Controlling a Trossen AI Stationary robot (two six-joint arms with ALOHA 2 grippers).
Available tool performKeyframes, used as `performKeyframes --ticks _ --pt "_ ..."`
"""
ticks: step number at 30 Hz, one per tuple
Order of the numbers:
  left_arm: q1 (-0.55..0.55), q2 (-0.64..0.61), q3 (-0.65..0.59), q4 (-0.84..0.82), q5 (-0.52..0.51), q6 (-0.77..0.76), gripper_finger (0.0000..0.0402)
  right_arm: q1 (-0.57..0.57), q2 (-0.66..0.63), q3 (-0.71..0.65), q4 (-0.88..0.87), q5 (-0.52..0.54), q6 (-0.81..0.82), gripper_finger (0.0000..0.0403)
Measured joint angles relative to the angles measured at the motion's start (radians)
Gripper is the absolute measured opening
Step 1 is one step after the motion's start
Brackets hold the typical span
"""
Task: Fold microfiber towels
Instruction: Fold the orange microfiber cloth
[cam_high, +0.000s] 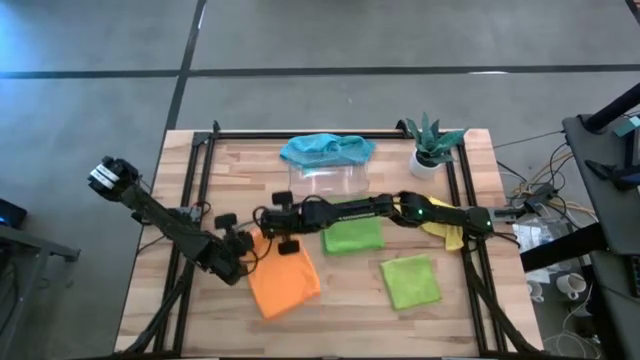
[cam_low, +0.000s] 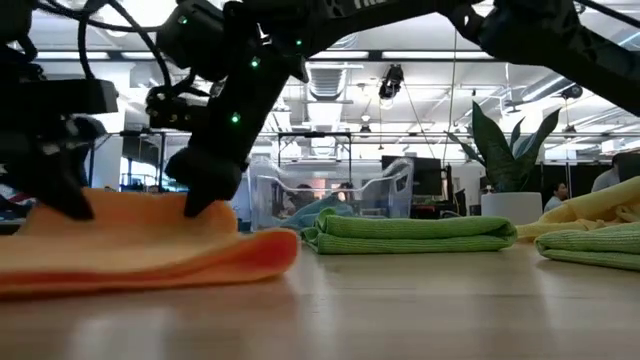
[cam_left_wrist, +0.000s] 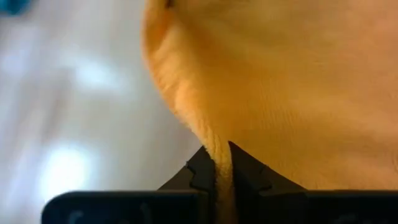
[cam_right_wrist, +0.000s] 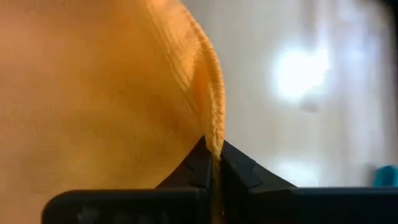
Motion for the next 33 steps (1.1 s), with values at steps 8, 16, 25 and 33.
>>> performKeyframes --ticks 8,16,25,33 --pt "-0.003 -0.110 0.022 -0.092 -0.029 -0.024 0.0011 0.008 -0.091 -0.002 0.001 0.005 -0.050 0.0009" --pt "-0.038 -0.078 0.046 0.045 0.092 0.071 0.0011 0.097 -0.086 -0.004 -0.133 -0.108 0.040 0.0009" --pt "-0.107 0.093 0.091 0.244 0.233 0.157 0.0011 0.190 -0.045 -0.010 -0.181 -0.121 0.108 0.0009" --pt "-0.114 0.198 0.191 0.231 0.279 0.181 0.0011 0.216 -0.045 -0.009 -0.222 -0.179 0.148 0.0009"
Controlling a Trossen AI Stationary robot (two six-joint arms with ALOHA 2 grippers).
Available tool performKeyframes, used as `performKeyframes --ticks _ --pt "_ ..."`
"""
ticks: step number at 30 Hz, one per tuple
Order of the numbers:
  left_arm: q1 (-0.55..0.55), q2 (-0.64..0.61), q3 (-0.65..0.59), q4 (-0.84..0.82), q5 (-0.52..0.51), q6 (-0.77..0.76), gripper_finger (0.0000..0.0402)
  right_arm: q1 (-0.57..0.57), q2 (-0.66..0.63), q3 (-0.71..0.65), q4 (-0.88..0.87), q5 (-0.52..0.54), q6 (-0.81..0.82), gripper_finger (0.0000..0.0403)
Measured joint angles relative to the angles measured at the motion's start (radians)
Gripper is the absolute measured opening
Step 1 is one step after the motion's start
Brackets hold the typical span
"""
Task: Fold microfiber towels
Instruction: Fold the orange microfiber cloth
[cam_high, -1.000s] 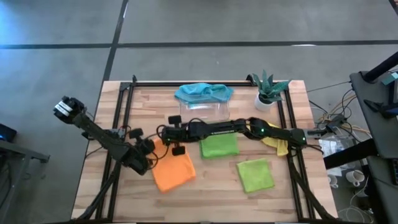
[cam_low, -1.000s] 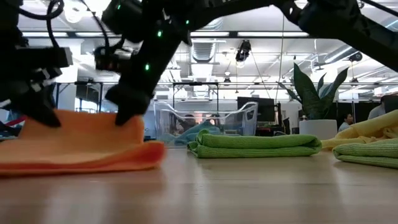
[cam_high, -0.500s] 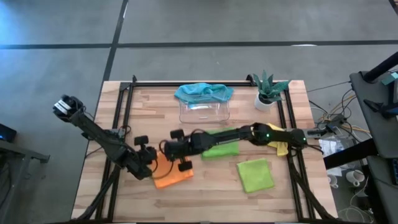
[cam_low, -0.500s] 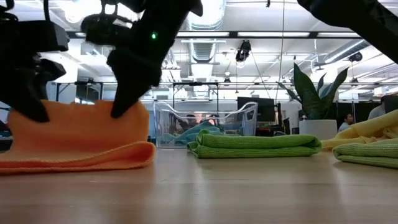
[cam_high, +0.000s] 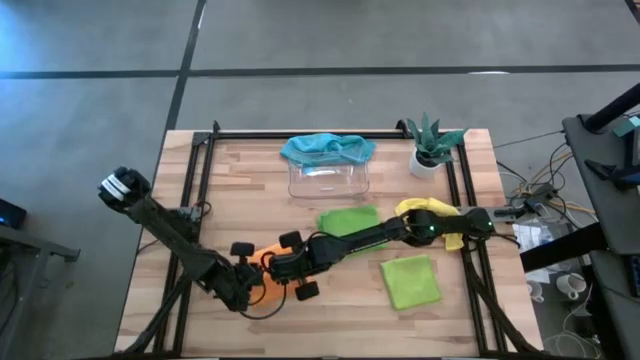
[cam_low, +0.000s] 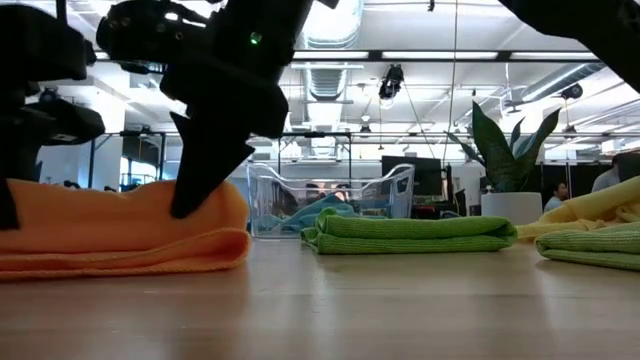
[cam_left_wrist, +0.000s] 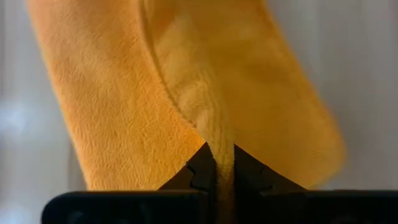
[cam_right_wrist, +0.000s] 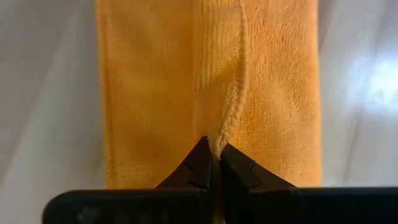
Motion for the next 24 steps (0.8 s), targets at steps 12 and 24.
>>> performKeyframes --ticks 12,24 --pt "0.000 0.087 0.016 0.085 0.103 -0.006 0.0023 0.021 0.030 -0.007 0.004 -0.051 0.042 0.0044" --pt "-0.005 -0.036 0.064 0.077 0.308 -0.036 0.0139 0.047 -0.006 0.001 0.021 -0.110 0.057 0.0144"
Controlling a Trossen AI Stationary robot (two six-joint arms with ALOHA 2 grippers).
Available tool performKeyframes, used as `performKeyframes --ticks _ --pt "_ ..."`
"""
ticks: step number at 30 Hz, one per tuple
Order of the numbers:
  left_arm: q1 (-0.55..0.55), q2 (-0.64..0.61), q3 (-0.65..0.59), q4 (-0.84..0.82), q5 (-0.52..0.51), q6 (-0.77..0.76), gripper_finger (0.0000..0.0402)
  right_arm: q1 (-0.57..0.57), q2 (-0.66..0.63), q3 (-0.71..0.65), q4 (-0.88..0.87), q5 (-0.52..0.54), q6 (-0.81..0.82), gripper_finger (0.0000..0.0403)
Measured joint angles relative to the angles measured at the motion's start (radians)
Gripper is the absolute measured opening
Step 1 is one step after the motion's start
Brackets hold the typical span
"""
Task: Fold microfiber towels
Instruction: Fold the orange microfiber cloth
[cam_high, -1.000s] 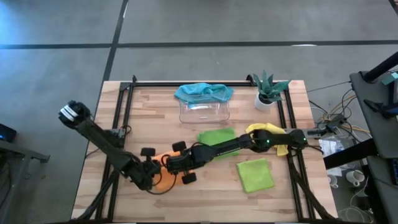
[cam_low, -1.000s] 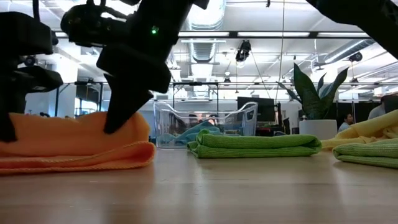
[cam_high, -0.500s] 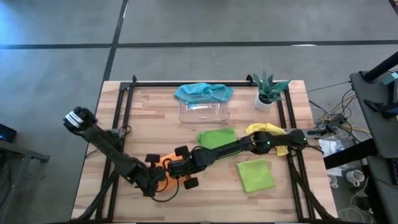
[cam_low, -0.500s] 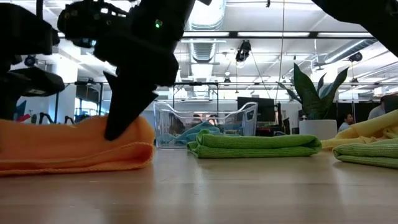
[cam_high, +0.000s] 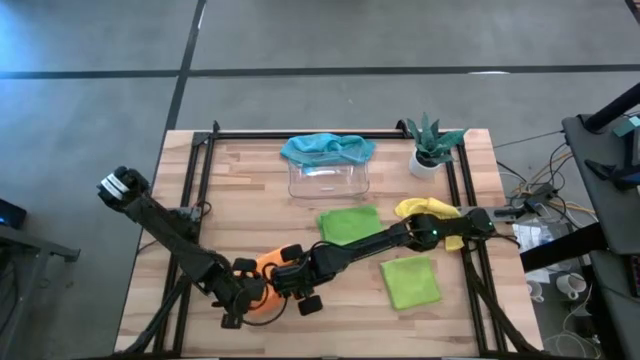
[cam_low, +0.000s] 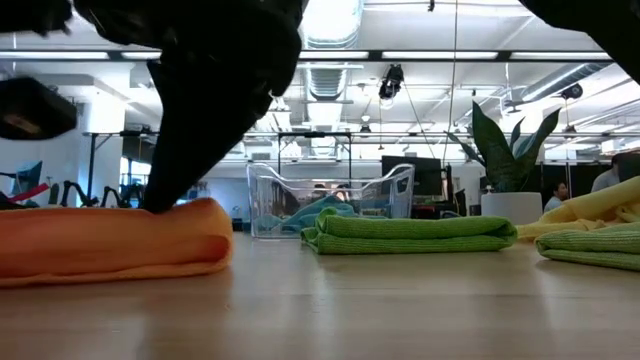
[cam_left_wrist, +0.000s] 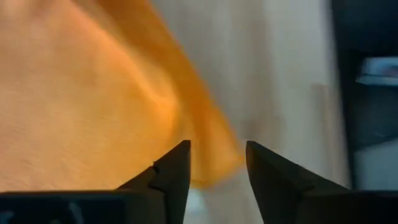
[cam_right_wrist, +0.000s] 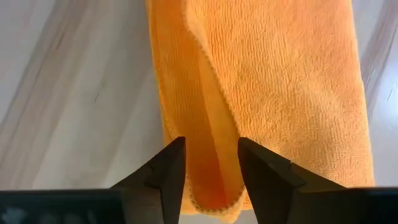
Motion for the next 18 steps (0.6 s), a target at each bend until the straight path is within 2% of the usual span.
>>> performKeyframes --ticks 2,5,9,14,18 --pt "-0.002 -0.034 -0.002 -0.005 0.056 -0.015 0.0147 0.000 -0.002 0.000 0.002 0.000 0.001 0.0148" --pt "-0.009 -0.091 -0.023 -0.017 0.048 -0.025 0.0150 0.001 -0.002 0.000 0.016 0.003 0.014 0.0147" --pt "-0.010 -0.129 -0.041 -0.107 -0.059 -0.049 0.0150 0.004 -0.004 0.000 0.016 0.003 0.026 0.0144" --pt "-0.009 -0.137 -0.110 -0.091 -0.303 -0.050 0.0150 0.011 -0.031 -0.001 0.021 0.043 0.025 0.0145" --pt "-0.004 -0.097 -0.174 0.014 -0.314 -0.050 0.0150 0.008 -0.014 -0.011 0.150 0.174 0.075 0.0143"
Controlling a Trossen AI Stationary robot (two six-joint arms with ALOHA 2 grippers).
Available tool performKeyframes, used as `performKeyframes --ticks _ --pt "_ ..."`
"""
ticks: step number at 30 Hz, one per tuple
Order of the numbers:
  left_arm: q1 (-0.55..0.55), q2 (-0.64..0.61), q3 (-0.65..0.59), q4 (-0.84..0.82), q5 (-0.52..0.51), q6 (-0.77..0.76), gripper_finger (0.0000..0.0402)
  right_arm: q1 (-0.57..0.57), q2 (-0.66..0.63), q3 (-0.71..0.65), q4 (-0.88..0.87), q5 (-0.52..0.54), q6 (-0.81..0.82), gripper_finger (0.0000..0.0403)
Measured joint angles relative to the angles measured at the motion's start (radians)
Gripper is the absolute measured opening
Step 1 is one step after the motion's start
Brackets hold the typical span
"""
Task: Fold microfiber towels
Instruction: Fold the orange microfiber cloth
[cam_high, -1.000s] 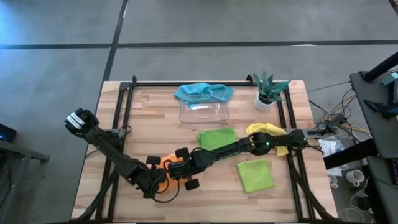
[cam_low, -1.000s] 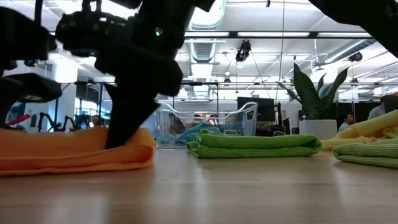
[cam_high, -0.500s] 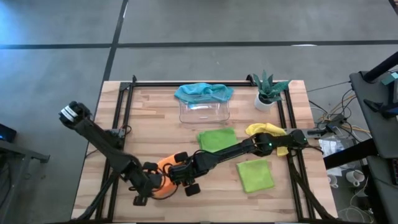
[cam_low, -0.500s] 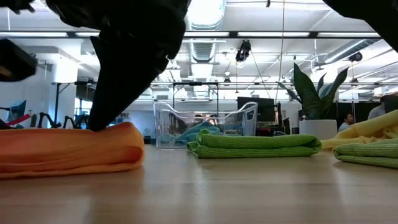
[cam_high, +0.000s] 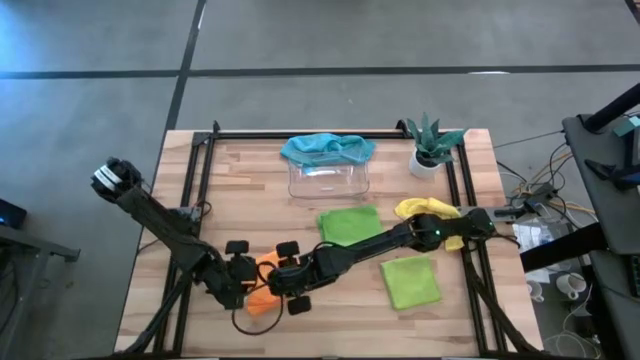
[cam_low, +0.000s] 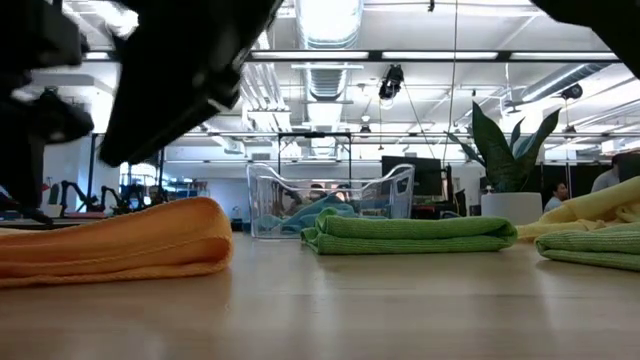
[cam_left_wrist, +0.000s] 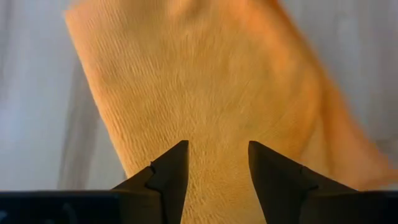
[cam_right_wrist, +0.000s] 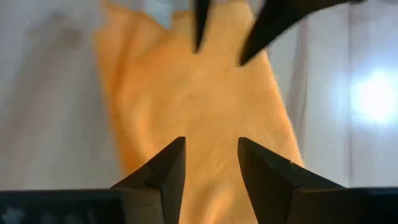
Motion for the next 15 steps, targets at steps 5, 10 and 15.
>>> performKeyframes --ticks 5,10,15 --pt "-0.002 0.080 -0.036 0.044 0.035 -0.051 0.0150 0.007 0.053 -0.027 0.014 -0.045 -0.005 0.0142" --pt "-0.002 0.144 -0.044 0.053 0.041 -0.074 0.0150 0.041 0.059 -0.036 0.013 -0.275 0.007 0.0138" --pt "-0.002 0.139 -0.031 0.042 0.050 -0.062 0.0150 0.056 0.038 -0.037 -0.046 -0.249 0.008 0.0137"
